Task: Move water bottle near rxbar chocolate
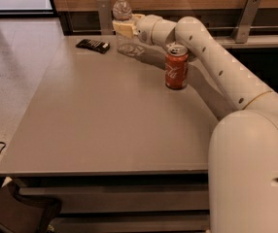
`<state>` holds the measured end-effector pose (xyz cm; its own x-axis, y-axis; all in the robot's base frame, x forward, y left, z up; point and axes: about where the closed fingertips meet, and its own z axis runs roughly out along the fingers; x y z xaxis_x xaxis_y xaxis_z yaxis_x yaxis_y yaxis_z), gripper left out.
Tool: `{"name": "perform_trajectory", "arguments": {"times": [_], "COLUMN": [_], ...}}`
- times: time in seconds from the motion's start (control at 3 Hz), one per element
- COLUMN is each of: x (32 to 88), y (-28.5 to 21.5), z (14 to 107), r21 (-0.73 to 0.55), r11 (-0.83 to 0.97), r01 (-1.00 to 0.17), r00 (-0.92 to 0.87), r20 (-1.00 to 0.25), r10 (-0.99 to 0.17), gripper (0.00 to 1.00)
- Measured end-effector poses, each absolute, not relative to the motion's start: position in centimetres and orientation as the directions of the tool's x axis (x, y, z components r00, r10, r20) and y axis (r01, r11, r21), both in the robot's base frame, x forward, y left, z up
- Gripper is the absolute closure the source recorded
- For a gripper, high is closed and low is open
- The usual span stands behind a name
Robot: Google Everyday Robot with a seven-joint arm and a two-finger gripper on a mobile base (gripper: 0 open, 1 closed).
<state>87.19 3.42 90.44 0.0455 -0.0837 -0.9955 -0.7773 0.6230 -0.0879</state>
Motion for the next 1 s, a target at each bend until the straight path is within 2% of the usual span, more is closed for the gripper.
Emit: {"name": "perform_trajectory", "arguments": {"times": [0.33,1.0], "x": [87.17,87.17], "y": [3.59,3.61], "z": [90.41,90.54], "r21": [-0.088,-0.088], "r11": [0.622,0.621], "r01": [-0.778,-0.779], "r00": [0.045,0.045], "r20": [-0.995,-0.995], "r10": [-0.084,-0.084], "gripper": [0.84,0.37]}}
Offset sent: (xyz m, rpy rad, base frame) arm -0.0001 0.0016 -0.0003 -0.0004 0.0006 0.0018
